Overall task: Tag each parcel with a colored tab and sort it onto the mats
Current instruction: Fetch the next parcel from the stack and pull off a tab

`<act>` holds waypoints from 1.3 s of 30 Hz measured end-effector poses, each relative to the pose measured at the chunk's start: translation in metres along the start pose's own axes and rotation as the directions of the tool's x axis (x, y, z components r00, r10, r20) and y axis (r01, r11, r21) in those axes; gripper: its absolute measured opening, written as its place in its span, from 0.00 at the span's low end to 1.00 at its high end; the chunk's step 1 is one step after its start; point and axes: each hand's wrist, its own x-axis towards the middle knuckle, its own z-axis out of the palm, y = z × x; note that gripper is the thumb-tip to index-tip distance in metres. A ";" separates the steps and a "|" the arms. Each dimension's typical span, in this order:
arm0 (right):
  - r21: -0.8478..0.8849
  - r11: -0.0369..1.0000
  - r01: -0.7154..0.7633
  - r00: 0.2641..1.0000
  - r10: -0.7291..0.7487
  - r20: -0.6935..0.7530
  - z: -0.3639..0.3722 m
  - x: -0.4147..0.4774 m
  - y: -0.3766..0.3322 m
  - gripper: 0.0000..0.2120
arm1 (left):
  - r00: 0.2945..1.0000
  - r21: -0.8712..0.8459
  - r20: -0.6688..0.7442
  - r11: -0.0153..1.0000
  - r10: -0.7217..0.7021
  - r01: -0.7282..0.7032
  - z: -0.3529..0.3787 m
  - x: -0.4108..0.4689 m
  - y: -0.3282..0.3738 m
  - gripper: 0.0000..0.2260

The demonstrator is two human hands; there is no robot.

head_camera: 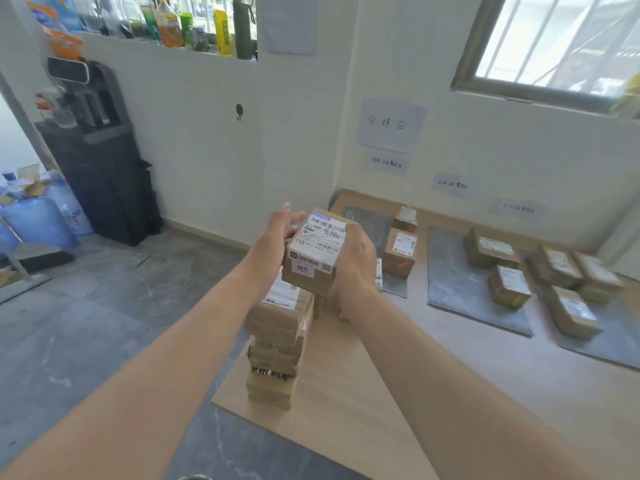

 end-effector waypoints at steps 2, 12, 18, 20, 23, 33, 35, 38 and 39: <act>0.034 0.999 -0.015 1.000 0.015 -0.003 -0.014 -0.005 -0.005 0.21 | 1.000 0.016 0.029 1.000 0.009 -0.009 0.012 0.001 -0.001 0.22; 0.067 0.997 0.026 0.991 -0.017 -0.131 -0.111 0.008 -0.008 0.22 | 0.992 0.003 0.123 1.000 0.009 -0.010 0.112 -0.001 -0.010 0.22; 0.014 1.000 -0.007 0.991 0.009 -0.136 -0.206 0.030 0.008 0.22 | 0.995 -0.040 0.098 0.999 -0.028 0.032 0.203 -0.011 -0.027 0.21; 0.005 1.000 -0.021 0.992 0.022 -0.126 -0.240 0.031 0.008 0.20 | 0.995 -0.032 0.094 0.998 -0.046 0.049 0.236 -0.018 -0.036 0.21; 0.007 0.999 -0.040 0.993 0.040 -0.107 -0.293 0.030 0.008 0.16 | 0.993 -0.030 0.109 0.998 -0.055 0.059 0.283 -0.025 -0.049 0.21; 0.010 0.990 -0.141 0.984 0.141 -0.111 -0.417 0.054 0.022 0.12 | 0.971 -0.056 0.193 0.986 -0.141 0.155 0.398 -0.027 -0.083 0.20; 0.010 0.987 -0.158 0.979 0.158 -0.132 -0.431 0.062 0.027 0.12 | 0.963 -0.039 0.217 0.984 -0.160 0.172 0.412 -0.021 -0.089 0.20; 0.023 0.984 -0.174 0.968 0.175 -0.180 -0.447 0.074 0.040 0.14 | 0.942 0.005 0.275 0.980 -0.191 0.197 0.431 -0.009 -0.102 0.20; 0.028 0.983 -0.181 0.964 0.183 -0.193 -0.453 0.078 0.046 0.14 | 0.935 0.017 0.291 0.978 -0.202 0.206 0.437 -0.005 -0.108 0.21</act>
